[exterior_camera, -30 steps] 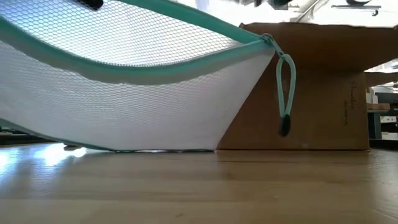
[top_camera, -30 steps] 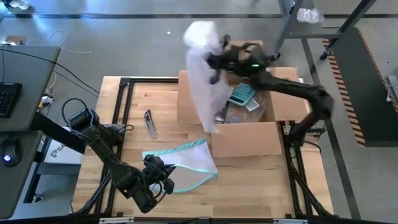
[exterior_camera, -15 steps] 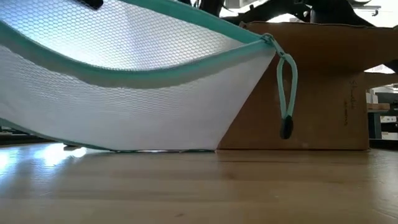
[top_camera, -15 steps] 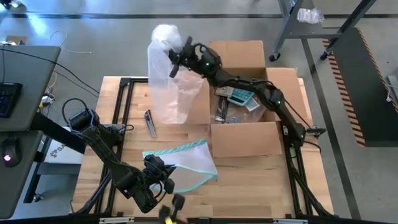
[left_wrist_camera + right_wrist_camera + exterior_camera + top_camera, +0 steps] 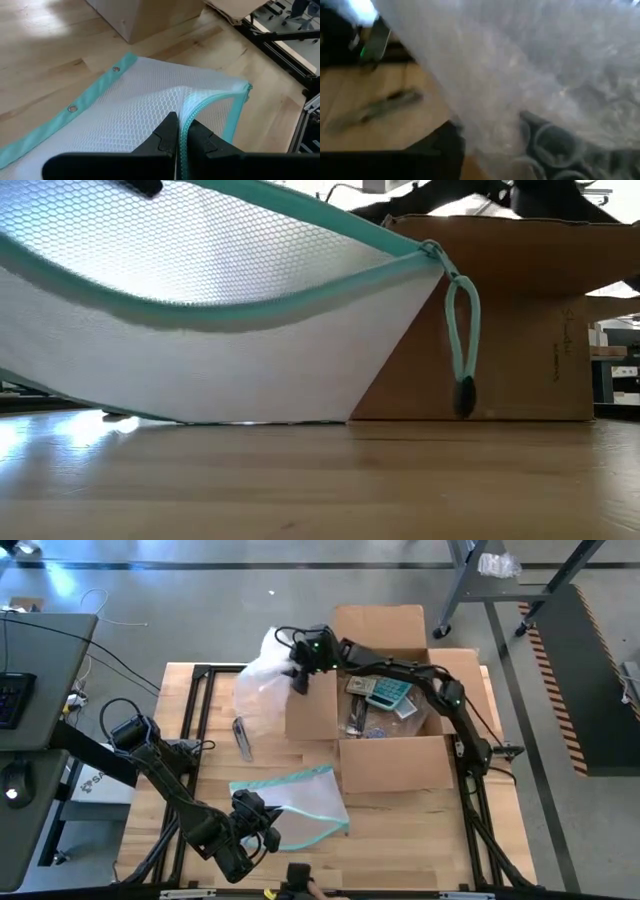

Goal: Unpack boxes
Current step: Remove the top transparent bubble wrap from the cardboard box, then adjust the blue calculator in the cardboard box

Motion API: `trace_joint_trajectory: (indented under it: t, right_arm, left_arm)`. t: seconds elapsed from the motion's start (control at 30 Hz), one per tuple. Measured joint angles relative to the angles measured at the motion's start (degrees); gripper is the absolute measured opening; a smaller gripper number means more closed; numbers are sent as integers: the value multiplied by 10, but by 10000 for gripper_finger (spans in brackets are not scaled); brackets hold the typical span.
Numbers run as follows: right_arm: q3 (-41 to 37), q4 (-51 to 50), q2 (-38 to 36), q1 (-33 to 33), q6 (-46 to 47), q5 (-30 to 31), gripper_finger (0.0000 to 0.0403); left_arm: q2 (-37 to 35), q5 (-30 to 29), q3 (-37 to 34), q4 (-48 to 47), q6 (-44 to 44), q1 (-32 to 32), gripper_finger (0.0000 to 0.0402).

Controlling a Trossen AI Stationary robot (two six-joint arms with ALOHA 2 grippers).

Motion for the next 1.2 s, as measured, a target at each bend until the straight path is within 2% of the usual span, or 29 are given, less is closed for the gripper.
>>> trace_joint_trajectory:
  t: [0.13, 0.23, 0.37, 0.47, 0.67, 0.73, 0.83, 0.93, 1.07, 1.2]
  right_arm:
    - [0, -147, -47, 6, -58, -29, 237]
    - [0, -256, -94, 15, -106, -78, 258]
    - [1, -398, -170, 33, -180, -95, 263]
    - [1, -477, -208, 35, -192, -106, 263]
    - [-6, -607, -228, -28, -167, -105, 263]
    - [-38, -610, -228, -55, -154, -87, 263]
    - [-110, -582, -229, -98, -146, -22, 263]
    - [-198, -488, -232, -138, -136, 33, 263]
    - [-308, -342, -232, -171, -110, 40, 263]
    - [-409, -175, -232, -173, -87, 45, 263]
  left_arm:
    - [0, 0, 0, 0, 0, 0, 0]
    - [0, -2, 0, -1, 0, 0, 0]
    - [0, -2, 0, -1, 0, 0, 0]
    - [0, -5, 0, 0, 0, 0, 0]
    - [0, -18, 0, 0, 10, 0, 0]
    - [2, -19, 0, 0, 11, 0, 0]
    - [7, -19, 0, -2, 11, 0, 0]
    - [14, -13, 0, -5, 15, 0, 0]
    - [14, 18, 0, -9, 28, 0, 0]
    - [14, 72, 0, -8, 52, 0, 0]
